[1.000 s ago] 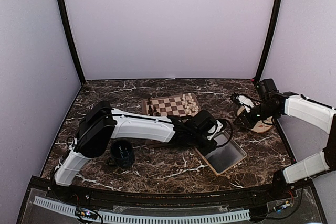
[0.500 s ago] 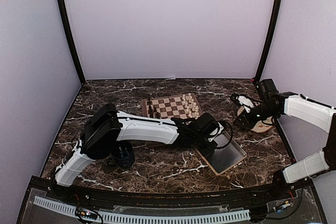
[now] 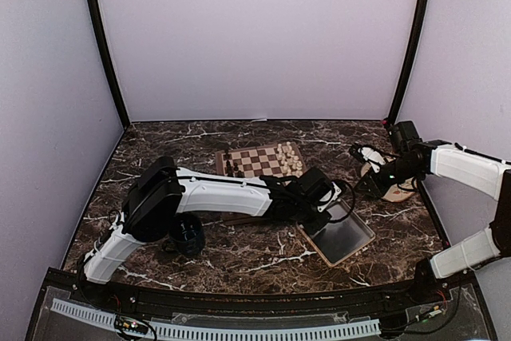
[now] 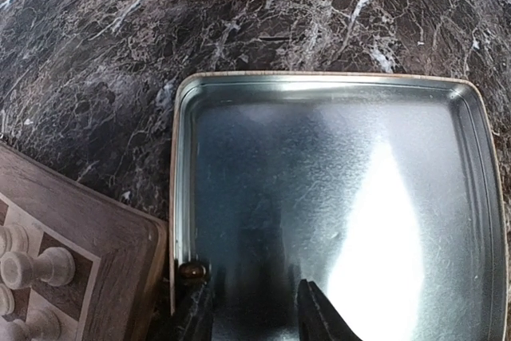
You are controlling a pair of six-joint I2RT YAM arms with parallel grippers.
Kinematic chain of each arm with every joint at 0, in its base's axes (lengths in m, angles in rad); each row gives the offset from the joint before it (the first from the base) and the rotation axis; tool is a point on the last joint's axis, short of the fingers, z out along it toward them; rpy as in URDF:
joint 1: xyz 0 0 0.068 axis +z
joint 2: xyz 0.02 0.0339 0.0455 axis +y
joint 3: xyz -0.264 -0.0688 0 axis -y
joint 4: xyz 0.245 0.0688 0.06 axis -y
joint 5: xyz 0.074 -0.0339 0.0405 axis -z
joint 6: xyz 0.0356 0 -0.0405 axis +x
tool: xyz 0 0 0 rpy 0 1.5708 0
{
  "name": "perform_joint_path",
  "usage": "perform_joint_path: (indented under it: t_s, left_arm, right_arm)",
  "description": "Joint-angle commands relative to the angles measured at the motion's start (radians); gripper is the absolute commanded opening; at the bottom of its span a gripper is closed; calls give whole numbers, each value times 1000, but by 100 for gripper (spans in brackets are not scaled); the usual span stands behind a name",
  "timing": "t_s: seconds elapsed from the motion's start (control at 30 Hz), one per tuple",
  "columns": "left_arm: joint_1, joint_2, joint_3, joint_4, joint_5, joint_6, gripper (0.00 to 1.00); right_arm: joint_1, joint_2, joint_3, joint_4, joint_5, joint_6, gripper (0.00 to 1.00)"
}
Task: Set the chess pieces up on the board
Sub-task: Pick up the pawn from the chess pile.
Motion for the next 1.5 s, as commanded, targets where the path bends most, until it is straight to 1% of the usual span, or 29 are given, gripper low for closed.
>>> perform_joint_path:
  t_s: [0.0,0.37,0.63,0.73,0.93,1.17,1.33,1.47]
  left_arm:
    - [8,-55,4,-25,-40,7,39]
    - [10,-30,-5,-43,-72,4,41]
    - [10,-26,-22,-70,-60,-22,36]
    - [8,-26,-31,-66,-49,-25,32]
    - [7,-25,-39,-58,-58,-40,34]
    - [10,-15,-26,-45,-69,-125,38]
    - [12,3,-11,-56,-81,-194,36]
    - [14,10,-5,-83,-124,-236,33]
  right_arm:
    - [-8,4,-8,9,-17,-6,25]
    - [-9,15,-7,4,-24,-8,25]
    - [-9,18,-5,1,-22,-8,25]
    - [-9,19,-4,1,-24,-9,25]
    - [-9,21,-5,1,-25,-9,25]
    - [-9,24,-4,-2,-26,-7,25]
    - [-9,26,-2,-5,-29,-9,25]
    - [-9,27,-2,-6,-33,-8,25]
